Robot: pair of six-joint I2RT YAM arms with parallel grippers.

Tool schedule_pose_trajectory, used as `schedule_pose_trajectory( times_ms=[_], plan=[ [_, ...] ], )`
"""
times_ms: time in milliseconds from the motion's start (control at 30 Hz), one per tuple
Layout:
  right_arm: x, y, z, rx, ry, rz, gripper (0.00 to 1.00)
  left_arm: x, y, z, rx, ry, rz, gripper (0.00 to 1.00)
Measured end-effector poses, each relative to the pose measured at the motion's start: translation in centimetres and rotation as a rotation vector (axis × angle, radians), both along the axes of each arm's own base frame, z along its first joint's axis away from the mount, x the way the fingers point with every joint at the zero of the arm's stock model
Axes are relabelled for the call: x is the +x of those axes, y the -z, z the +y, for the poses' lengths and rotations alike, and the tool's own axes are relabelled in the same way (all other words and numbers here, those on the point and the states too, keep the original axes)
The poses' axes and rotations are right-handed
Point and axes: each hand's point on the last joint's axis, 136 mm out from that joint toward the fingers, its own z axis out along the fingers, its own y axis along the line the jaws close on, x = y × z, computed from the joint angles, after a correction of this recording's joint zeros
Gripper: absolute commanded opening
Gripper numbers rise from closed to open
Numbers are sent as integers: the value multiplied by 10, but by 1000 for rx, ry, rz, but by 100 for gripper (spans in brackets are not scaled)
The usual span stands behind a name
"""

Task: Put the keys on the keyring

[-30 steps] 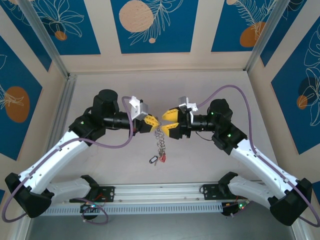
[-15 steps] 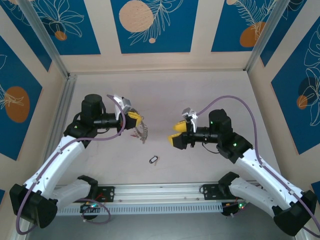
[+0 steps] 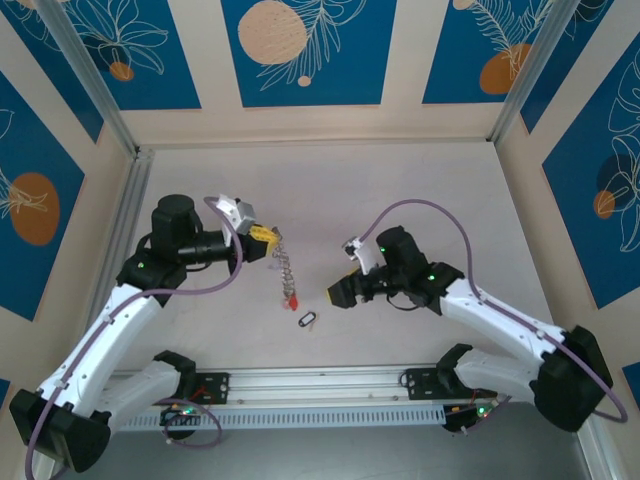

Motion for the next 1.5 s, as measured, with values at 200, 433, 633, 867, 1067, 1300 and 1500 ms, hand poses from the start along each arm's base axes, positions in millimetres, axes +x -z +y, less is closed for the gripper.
schedule_pose_trajectory(
  times_ms=[200,433,633,867,1067,1300,1500],
  plan=[
    [5,41,12,-175,26,115,74,32,14,21,24,-175,71,0],
    [-13,60,46,-297,-50,156,67,64,29,60,27,-397,152,0],
    [-12,78,51,-376,-60,173,60,69,40,71,12,-451,213,0],
    [-12,95,56,-448,-124,145,50,70,40,73,-4,-458,228,0],
    [-14,104,62,-491,-187,111,42,69,40,72,-17,-447,239,0],
    [-13,114,57,-534,-209,96,41,69,36,71,-30,-436,224,0],
    [-12,119,57,-550,-221,88,36,68,36,72,-38,-433,230,0]
  ],
)
